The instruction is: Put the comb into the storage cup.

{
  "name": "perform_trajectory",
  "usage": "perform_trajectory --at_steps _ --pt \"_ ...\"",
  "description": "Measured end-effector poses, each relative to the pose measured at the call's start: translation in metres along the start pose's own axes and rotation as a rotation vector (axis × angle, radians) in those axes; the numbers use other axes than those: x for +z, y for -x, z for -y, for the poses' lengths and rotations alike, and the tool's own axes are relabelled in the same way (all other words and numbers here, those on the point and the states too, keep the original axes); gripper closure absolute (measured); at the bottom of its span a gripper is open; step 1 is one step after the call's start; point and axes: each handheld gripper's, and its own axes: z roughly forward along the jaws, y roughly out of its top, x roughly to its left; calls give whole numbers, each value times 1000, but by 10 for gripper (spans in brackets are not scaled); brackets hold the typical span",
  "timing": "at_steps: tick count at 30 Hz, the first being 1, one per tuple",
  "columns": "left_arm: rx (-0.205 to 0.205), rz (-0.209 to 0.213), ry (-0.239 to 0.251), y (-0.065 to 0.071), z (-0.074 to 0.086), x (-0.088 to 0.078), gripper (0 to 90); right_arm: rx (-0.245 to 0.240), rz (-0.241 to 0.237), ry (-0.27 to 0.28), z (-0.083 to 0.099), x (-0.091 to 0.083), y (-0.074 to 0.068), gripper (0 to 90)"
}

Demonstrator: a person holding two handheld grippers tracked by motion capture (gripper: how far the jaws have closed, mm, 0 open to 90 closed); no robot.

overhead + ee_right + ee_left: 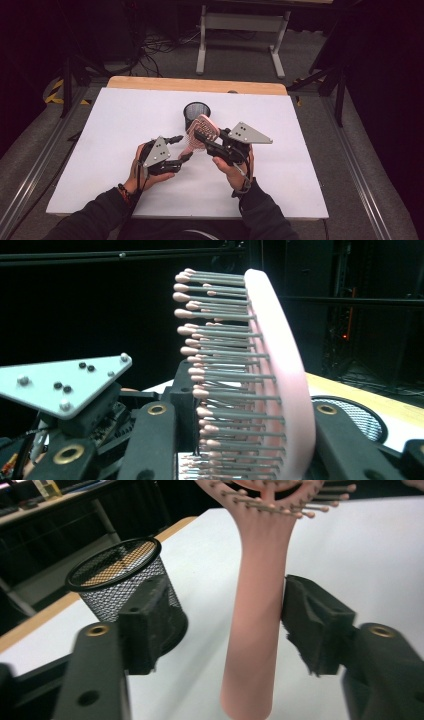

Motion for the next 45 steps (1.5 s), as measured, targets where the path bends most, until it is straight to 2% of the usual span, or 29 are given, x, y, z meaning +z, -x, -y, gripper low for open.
perform_trajectory --at_steps 1,4,8,12,16,20,33,34,40,45 --pt "-13 1 6 -1 0 -2 339 0 0 0 0 0 0 635" --pt "-19 28 11 0 1 -6 235 -28 8 9 -3 -5 -2 635" --pt "2 34 9 1 1 -10 200 -32 10 10 -4 -7 -1 635" --pt "-12 50 27 -4 1 -18 157 -44 16 6 -5 -8 1 635" --pt "-23 61 36 -11 4 -29 138 -44 27 0 -4 -10 3 635" --pt "-23 54 34 -15 8 -36 130 -56 33 -3 -5 -11 3 635" --pt "-38 58 3 -24 23 -54 107 -86 53 -28 -4 -15 6 635" --pt "-34 47 -3 -25 26 -56 106 -89 56 -30 -4 -16 6 635" --pt "-49 62 -6 -31 32 -62 89 -87 60 -29 -4 -20 11 635" --pt "-55 52 -12 -35 39 -72 77 -84 79 -26 -5 -26 15 635"
